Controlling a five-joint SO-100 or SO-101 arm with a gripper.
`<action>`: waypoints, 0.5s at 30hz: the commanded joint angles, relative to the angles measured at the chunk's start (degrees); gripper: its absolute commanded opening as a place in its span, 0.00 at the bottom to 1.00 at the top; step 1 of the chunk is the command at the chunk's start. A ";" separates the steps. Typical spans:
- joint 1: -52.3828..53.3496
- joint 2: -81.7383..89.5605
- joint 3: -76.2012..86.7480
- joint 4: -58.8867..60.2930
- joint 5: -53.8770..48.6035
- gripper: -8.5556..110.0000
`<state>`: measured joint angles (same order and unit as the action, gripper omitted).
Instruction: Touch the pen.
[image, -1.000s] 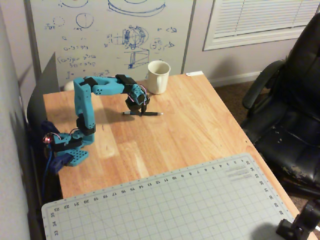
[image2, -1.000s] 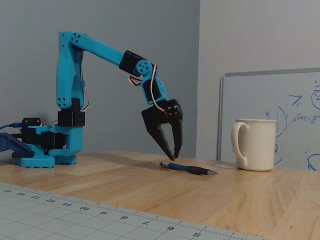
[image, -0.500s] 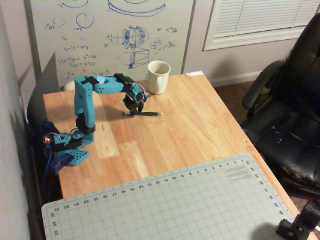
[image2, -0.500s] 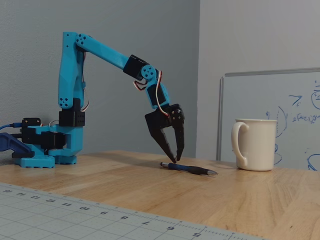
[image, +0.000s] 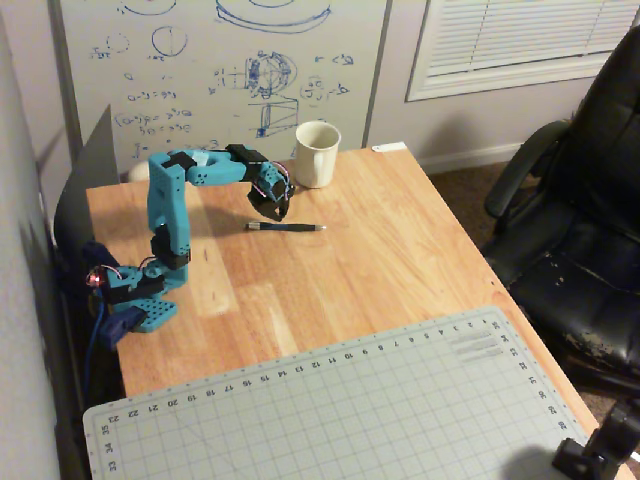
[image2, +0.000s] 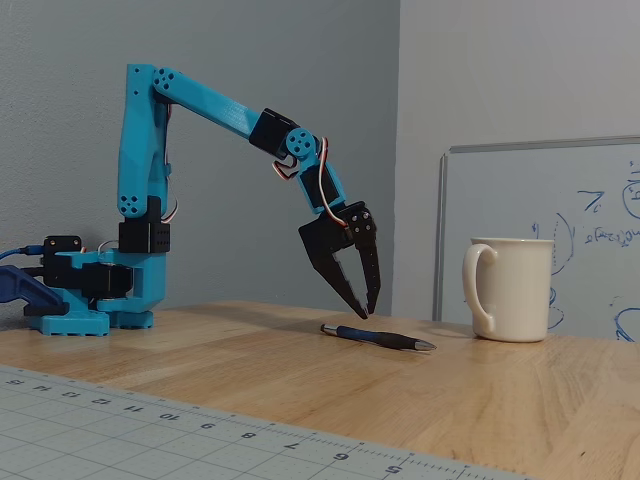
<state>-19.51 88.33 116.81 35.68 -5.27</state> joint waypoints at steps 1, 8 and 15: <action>-0.62 -0.88 -4.22 -0.97 0.18 0.08; -0.62 -1.93 -4.83 -0.97 0.18 0.08; -0.62 -2.02 -4.48 -0.35 -0.09 0.08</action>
<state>-19.51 85.08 116.81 35.68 -5.27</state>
